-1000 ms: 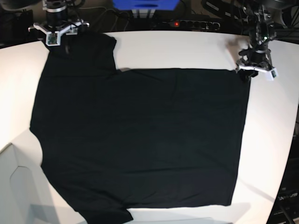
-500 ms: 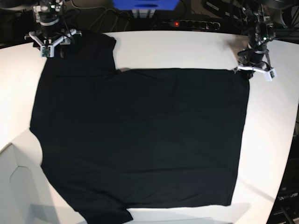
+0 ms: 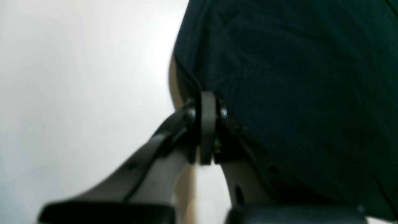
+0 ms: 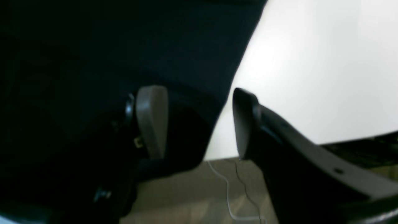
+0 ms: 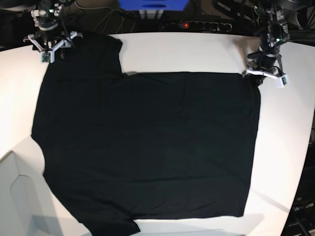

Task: Fold the T-shirt properly
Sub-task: 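Close both grippers on the shirt's shoulder corners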

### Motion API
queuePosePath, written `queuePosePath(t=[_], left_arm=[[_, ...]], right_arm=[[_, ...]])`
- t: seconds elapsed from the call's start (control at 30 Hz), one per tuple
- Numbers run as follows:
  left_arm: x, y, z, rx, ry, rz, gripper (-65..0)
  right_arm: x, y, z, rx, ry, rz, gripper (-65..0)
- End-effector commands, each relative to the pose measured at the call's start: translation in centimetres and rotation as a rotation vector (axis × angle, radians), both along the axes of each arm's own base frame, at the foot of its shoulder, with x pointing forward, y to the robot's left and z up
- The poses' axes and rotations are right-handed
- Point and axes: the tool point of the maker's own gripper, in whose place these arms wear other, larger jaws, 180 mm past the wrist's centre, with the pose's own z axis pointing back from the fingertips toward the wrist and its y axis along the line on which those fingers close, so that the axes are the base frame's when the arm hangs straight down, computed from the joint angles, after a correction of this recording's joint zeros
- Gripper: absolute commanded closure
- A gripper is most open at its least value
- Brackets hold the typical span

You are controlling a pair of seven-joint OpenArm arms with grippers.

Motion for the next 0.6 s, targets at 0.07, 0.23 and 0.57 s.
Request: queuePosePath(t=[0.07, 0.23, 0.57], left_arm=[[0.4, 1.2, 1.3, 0.031, -0.038, 0.012, 0.0], [0.0, 1.2, 1.0, 0.032, -0.027, 0.013, 0.0], [-0.1, 1.2, 1.0, 0.032, -0.027, 0.013, 0.0]], right_arm=[[-0.3, 0.0, -0.3, 0.005, 0.008, 0.029, -33.5], [-1.3, -0.4, -1.7, 0.012, 0.053, 0.026, -33.3], [-1.5, -0.2, -2.0, 0.018, 0.060, 0.027, -19.6]])
